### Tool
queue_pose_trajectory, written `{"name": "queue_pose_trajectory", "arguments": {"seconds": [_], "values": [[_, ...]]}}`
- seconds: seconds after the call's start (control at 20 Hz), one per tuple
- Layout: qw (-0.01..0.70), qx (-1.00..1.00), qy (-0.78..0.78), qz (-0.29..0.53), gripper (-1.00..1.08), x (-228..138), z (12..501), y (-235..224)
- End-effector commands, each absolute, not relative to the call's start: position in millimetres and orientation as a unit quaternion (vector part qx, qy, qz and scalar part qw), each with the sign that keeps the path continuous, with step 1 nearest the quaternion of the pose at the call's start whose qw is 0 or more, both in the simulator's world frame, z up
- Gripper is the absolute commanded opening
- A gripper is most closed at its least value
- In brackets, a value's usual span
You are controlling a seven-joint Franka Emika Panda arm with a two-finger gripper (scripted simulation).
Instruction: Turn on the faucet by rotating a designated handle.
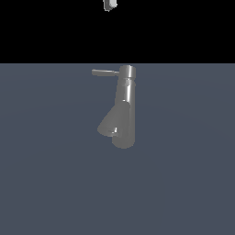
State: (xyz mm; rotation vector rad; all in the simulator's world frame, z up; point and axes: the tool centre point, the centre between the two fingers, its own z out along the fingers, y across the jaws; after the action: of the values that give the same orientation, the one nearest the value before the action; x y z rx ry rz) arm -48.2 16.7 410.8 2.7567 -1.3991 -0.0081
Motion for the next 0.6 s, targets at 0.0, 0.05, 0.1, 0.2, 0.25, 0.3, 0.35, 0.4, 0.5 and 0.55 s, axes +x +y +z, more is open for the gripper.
{"name": "queue_pose_trajectory", "arguments": {"seconds": [0.0, 0.05, 0.1, 0.2, 0.25, 0.3, 0.35, 0.4, 0.5, 0.55], "values": [[0.024, 0.877, -0.48, -0.003, -1.0, -35.8, 401.5, 17.4], [0.024, 0.871, -0.49, -0.004, -1.0, -31.0, 397.7, 17.7], [0.024, 0.865, -0.5, -0.004, -1.0, -26.2, 393.7, 17.9], [0.023, 0.853, -0.521, -0.005, -1.0, -16.7, 385.7, 18.5], [0.022, 0.847, -0.531, -0.006, -1.0, -12.1, 381.6, 18.7], [0.021, 0.84, -0.542, -0.006, -1.0, -7.5, 377.4, 19.0], [0.021, 0.834, -0.552, -0.007, -1.0, -2.9, 373.1, 19.3], [0.02, 0.827, -0.562, -0.008, -1.0, 1.6, 368.8, 19.5], [0.019, 0.813, -0.582, -0.009, -1.0, 10.5, 359.9, 20.1], [0.018, 0.806, -0.591, -0.01, -1.0, 14.9, 355.3, 20.3]]}}
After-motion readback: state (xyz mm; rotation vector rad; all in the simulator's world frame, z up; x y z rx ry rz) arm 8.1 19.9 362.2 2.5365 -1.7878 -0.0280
